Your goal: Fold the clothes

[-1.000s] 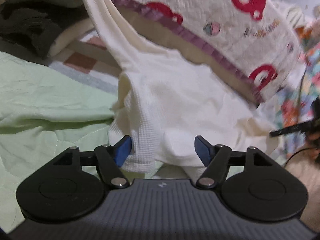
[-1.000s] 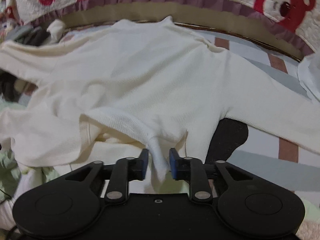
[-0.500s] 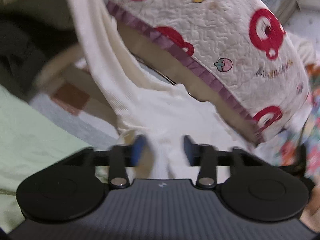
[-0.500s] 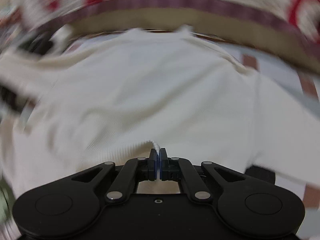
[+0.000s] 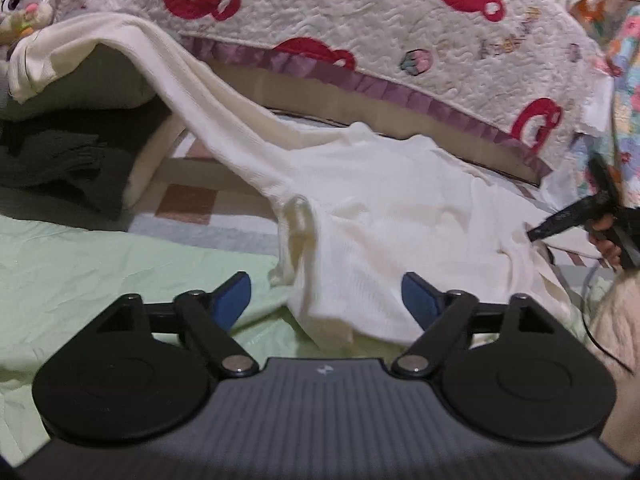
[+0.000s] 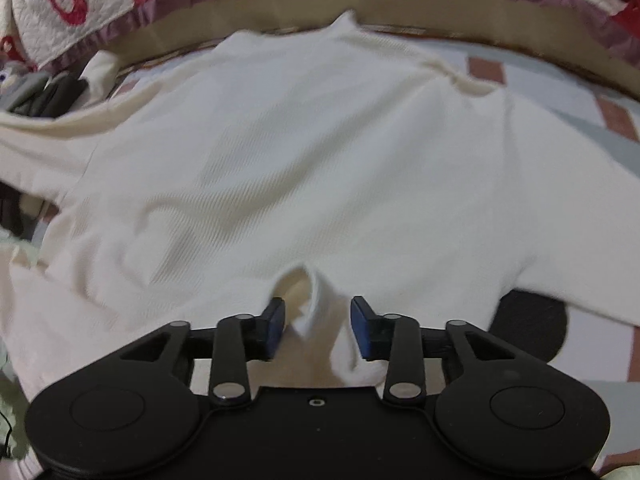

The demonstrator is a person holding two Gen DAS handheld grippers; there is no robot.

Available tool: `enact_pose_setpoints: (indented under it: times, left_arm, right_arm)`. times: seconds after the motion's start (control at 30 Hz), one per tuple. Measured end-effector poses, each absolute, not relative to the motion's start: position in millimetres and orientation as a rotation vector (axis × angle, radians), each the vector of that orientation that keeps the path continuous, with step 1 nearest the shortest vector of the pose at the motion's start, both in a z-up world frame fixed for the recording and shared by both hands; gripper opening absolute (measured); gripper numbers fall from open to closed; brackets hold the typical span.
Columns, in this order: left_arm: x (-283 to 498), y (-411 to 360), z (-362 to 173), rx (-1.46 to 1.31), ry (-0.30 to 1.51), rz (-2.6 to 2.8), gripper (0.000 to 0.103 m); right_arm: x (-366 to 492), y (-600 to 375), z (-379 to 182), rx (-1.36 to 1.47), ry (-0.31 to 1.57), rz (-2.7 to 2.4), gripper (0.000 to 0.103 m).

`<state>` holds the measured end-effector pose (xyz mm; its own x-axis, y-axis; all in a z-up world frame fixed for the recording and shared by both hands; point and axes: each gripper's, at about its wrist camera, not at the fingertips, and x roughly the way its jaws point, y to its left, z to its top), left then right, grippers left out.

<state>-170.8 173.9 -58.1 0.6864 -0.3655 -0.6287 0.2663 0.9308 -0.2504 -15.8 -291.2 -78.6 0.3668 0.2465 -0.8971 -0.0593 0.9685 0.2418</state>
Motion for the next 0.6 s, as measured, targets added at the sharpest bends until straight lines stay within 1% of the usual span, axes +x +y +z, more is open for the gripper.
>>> enact_pose_setpoints:
  times: [0.03,0.07,0.1,0.13,0.2,0.23,0.27,0.3,0.33,0.43,0.47,0.6]
  left_arm:
    - [-172.5,170.3,-60.7,-0.131,0.742,-0.371,0.084]
    - [-174.3,166.6,-63.2,-0.118,0.750,-0.386,0.086]
    - [-176.0,162.9,-65.8,-0.106,0.758,-0.402,0.087]
    - [-174.3,156.3,-69.4,-0.069,0.779,-0.410,0.088]
    - [-162.2,136.8,-78.1,0.069,0.827,-0.401,0.087]
    - [-155.9,130.3,-79.4,0.122,0.809,-0.386,0.077]
    - [-146.7,126.1,-78.5,0.138,0.800,-0.386,0.055]
    - [-135.1,123.1,-76.3,0.127,0.803,-0.401,0.045]
    - [-123.5,120.2,-74.1,0.117,0.805,-0.416,0.031]
    - [-91.8,111.5,-64.2,0.065,0.754,-0.378,0.032]
    - [-84.6,109.9,-64.3,0.045,0.745,-0.357,0.035]
    - [-71.2,106.2,-74.1,-0.014,0.751,-0.315,0.036]
  right_arm:
    - [-15.8,-287.4,-80.5,0.156,1.184,0.208,0.042]
    - [-16.4,-284.0,-80.5,0.124,1.174,0.213,0.035]
    - [-17.2,-281.2,-79.8,0.090,1.159,0.215,0.026]
    - [-18.1,-279.4,-77.8,0.061,1.140,0.215,0.006]
    - [-19.4,-281.4,-68.8,0.032,1.077,0.209,0.007]
    - [-20.7,-283.9,-63.0,0.031,1.044,0.202,0.007]
    - [-21.5,-287.1,-57.6,0.041,1.015,0.193,0.007]
    - [-21.4,-290.4,-55.0,0.055,1.001,0.182,0.007]
    - [-20.7,-293.4,-54.4,0.065,0.997,0.168,0.007]
    - [-18.8,-302.4,-52.6,0.094,0.983,0.129,0.007]
    - [-18.4,-304.8,-53.8,0.102,0.986,0.118,0.007]
    - [-17.8,-308.5,-61.5,0.115,1.011,0.094,0.007]
